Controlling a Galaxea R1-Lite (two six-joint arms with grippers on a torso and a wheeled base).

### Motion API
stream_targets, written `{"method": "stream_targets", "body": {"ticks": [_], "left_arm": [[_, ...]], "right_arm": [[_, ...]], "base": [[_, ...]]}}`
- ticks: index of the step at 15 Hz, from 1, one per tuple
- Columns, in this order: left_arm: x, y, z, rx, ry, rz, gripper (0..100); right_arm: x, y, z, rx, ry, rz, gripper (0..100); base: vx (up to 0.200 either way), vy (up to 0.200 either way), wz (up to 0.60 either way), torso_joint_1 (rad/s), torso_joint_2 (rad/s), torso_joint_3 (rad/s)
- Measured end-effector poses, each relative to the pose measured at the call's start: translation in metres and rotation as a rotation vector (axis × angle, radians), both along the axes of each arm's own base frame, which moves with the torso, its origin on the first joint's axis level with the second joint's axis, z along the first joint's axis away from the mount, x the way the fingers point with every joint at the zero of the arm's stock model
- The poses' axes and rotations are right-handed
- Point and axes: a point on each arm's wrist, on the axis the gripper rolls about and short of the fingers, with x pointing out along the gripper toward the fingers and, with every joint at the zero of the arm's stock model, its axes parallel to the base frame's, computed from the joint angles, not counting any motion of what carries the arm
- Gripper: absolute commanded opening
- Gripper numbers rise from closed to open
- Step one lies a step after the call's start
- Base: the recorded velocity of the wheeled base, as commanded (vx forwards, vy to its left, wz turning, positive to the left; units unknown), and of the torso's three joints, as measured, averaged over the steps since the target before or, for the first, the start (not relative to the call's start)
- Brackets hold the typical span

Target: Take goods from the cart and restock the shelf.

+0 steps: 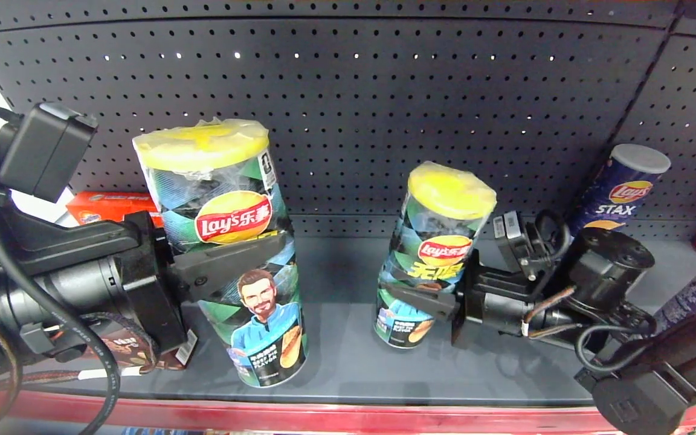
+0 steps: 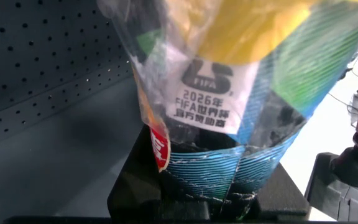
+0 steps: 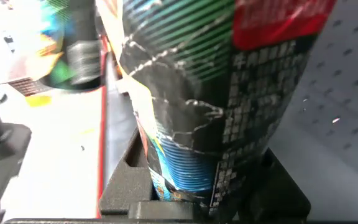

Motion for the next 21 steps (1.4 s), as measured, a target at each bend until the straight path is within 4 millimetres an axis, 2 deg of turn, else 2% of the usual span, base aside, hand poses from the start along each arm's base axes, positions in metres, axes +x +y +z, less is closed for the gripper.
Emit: {"method": "stream_targets", "body": {"ticks": [4, 21], "left_arm": [[0.0, 0.0, 0.0, 0.0, -0.001, 0.001, 0], [0.0, 0.0, 0.0, 0.0, -0.001, 0.001, 0]], "right_arm": [[-0.011, -0.01, -0.012, -0.03, 0.013, -0.012, 0], [0.002, -0.005, -0.042, -0.098, 0.039, -0.025, 0]], "base": [[0.0, 0.0, 0.0, 0.0, 0.0, 0.0], [0.0, 0.0, 0.0, 0.0, 0.0, 0.0]]}}
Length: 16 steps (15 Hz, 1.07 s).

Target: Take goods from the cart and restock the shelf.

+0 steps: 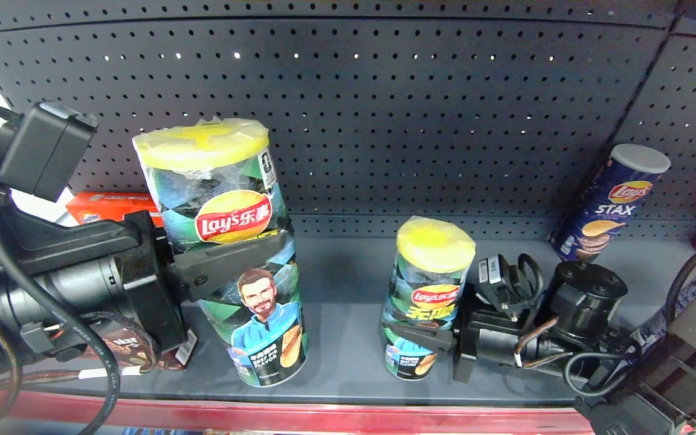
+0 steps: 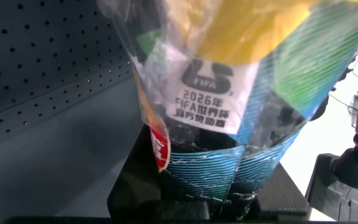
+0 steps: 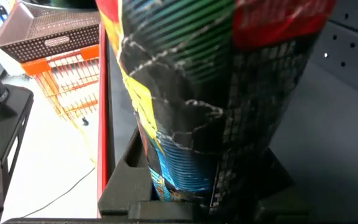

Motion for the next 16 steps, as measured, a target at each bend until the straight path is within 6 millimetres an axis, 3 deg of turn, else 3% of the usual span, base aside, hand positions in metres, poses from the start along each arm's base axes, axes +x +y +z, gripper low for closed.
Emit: {"method": "stream_targets", "body": {"ticks": [1, 11, 16], "left_arm": [[0.0, 0.0, 0.0, 0.0, 0.002, 0.0, 0], [-0.001, 0.001, -0.004, 0.006, 0.012, 0.002, 0], [-0.005, 0.003, -0.005, 0.006, 0.011, 0.002, 0]], "right_arm": [[0.0, 0.001, -0.001, -0.002, 0.001, 0.001, 100], [-0.011, -0.009, 0.004, -0.01, -0.005, -0.01, 100], [-0.034, -0.037, 0.023, 0.008, -0.031, -0.064, 100]], "base": [[0.0, 0.0, 0.0, 0.0, 0.0, 0.0], [0.0, 0.0, 0.0, 0.0, 0.0, 0.0], [0.0, 0.0, 0.0, 0.0, 0.0, 0.0]]}}
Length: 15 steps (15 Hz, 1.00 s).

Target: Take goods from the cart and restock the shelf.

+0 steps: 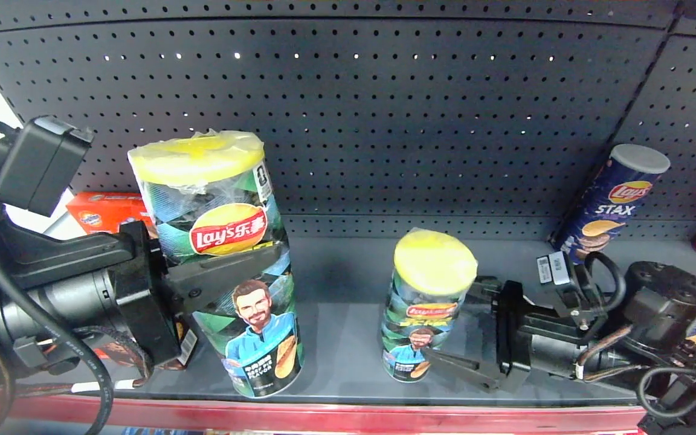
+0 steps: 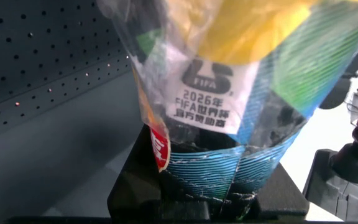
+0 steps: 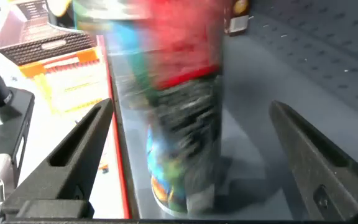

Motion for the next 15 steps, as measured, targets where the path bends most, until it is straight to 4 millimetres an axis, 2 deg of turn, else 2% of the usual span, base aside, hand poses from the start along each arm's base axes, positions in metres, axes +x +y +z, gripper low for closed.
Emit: {"method": "stream_targets", "body": {"ticks": [10, 15], "left_arm": [[-0.003, 0.001, 0.003, -0.006, -0.013, 0.001, 0], [-0.004, 0.002, 0.01, -0.02, -0.04, 0.005, 0]], "right_arm": [[-0.076, -0.052, 0.028, 0.023, -0.041, -0.052, 100], [-0.112, -0.086, 0.034, 0.002, 0.016, -0.245, 100]], "base": [[0.0, 0.0, 0.0, 0.0, 0.0, 0.0], [0.0, 0.0, 0.0, 0.0, 0.0, 0.0]]}}
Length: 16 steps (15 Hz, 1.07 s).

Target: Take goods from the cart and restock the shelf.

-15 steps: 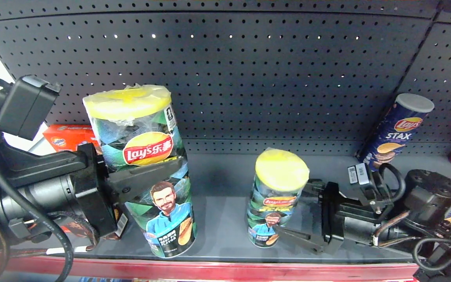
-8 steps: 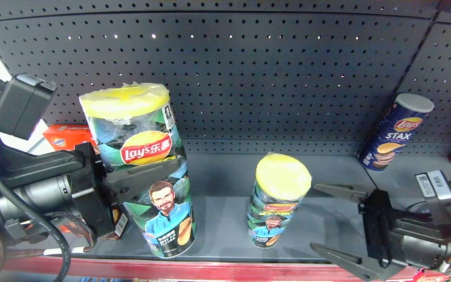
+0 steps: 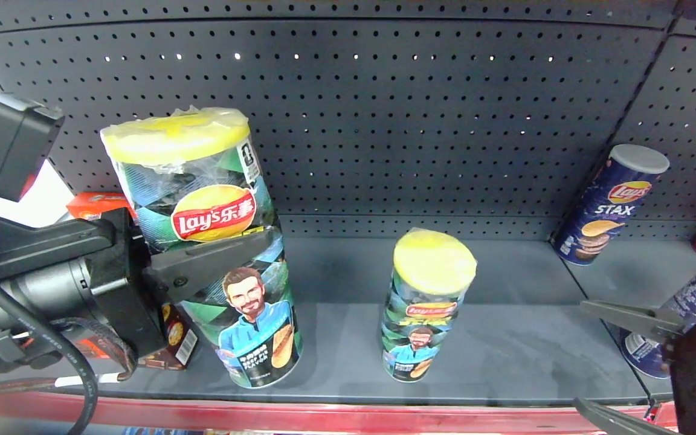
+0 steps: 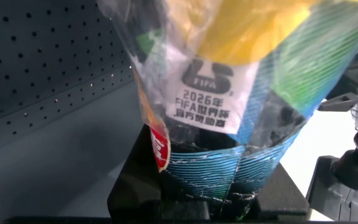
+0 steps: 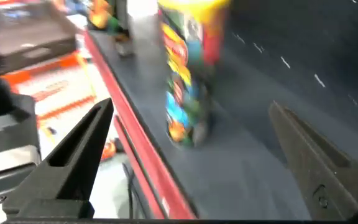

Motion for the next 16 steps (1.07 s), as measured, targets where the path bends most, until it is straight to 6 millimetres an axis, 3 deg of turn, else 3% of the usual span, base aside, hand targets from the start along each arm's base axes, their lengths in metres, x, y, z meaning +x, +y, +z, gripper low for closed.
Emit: {"method": "stream_targets", "body": {"ticks": [5, 10, 13, 16], "left_arm": [[0.0, 0.0, 0.005, -0.005, -0.018, -0.003, 0], [-0.001, -0.002, 0.002, 0.001, -0.009, -0.015, 0], [-0.002, -0.002, -0.001, 0.005, -0.002, -0.016, 0], [-0.006, 0.0, -0.005, 0.009, 0.007, -0.019, 0]], "right_arm": [[-0.057, -0.029, -0.01, -0.017, 0.12, -0.317, 100], [-0.114, -0.055, -0.05, 0.02, 0.198, -0.627, 100], [-0.128, -0.064, -0.079, 0.069, 0.183, -0.797, 100], [-0.133, -0.065, -0.086, 0.082, 0.112, -0.737, 100]], "base": [[0.0, 0.0, 0.0, 0.0, 0.0, 0.0], [0.0, 0.0, 0.0, 0.0, 0.0, 0.0], [0.0, 0.0, 0.0, 0.0, 0.0, 0.0], [0.0, 0.0, 0.0, 0.0, 0.0, 0.0]]}}
